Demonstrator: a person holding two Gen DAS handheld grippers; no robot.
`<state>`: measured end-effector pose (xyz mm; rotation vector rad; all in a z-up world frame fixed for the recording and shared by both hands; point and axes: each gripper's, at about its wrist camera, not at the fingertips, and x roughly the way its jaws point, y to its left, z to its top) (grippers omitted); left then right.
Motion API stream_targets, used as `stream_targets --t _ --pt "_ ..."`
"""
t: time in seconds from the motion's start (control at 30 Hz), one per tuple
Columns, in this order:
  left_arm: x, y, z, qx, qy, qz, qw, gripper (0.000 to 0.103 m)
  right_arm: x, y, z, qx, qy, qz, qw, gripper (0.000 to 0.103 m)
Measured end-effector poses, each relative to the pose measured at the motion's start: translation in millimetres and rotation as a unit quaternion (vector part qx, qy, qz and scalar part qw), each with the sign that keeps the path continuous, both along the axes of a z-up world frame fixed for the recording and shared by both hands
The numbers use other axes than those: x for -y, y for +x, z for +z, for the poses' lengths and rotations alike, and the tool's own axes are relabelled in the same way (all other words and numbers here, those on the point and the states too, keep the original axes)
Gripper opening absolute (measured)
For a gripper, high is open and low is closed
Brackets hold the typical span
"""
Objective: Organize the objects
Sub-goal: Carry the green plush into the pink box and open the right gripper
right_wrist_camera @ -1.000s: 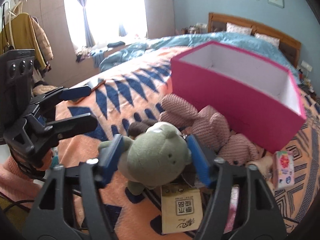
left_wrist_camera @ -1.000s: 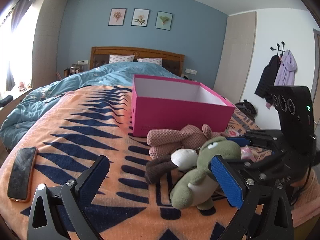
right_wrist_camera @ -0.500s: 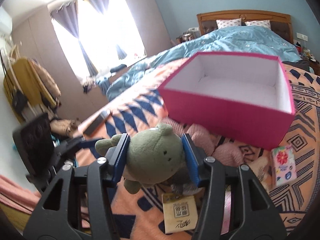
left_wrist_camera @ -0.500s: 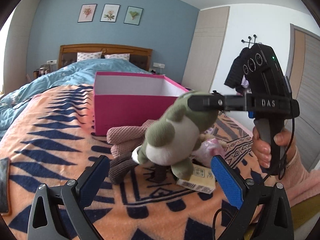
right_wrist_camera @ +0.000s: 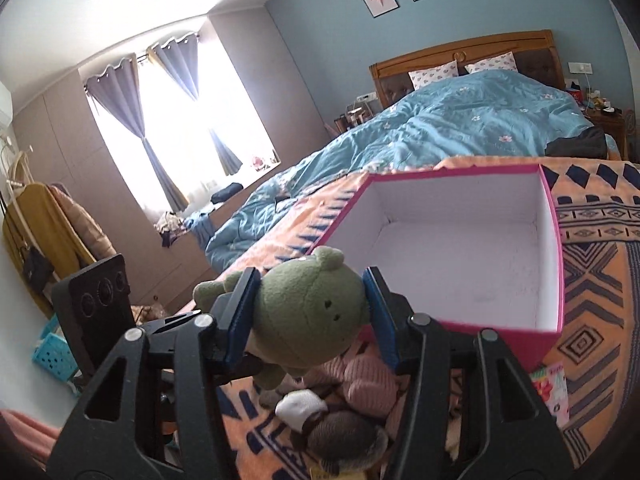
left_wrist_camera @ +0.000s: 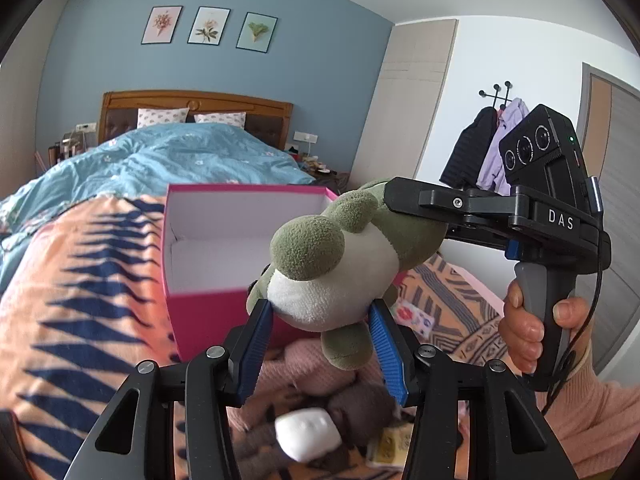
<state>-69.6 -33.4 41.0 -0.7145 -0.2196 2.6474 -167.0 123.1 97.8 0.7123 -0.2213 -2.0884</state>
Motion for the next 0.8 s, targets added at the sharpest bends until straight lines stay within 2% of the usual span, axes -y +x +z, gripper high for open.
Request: stream_targets --t 0.13,0.23,0.37,0.47,0.63,0.8 --pt "6.5 -28.0 12.8 -0.002 -0.021 0.013 0.9997 0.050 9.0 -24.8 9.2 0.001 -0.012 -0.010 1.000 0.055" --pt "13.3 -49.4 14.2 0.010 -0.027 0.019 0.9994 0.050 16.3 -49.8 5.3 0.018 -0.021 -0.014 1.000 0.055" --pt "19.5 -75.6 6.4 0.034 -0.039 0.026 0.9983 0.050 23.5 -78.7 -16.0 0.053 -0.027 -0.020 0.998 0.055" --pt "20.7 -92.1 -4.1 0.057 -0.051 0.027 0.9967 0.050 29.2 -97.6 -34.4 0.078 -0.015 -0.029 0.996 0.055" --pt "17.3 -107.8 -12.2 0.069 -0.083 0.034 0.9935 0.050 28.0 -118.3 -66.8 0.128 -0.013 -0.043 0.991 0.053" --pt "12.3 -115.9 -18.6 0.075 -0.101 0.041 0.9911 0.050 39.0 -124.1 -94.2 0.160 0.040 -0.054 0.985 0.053"
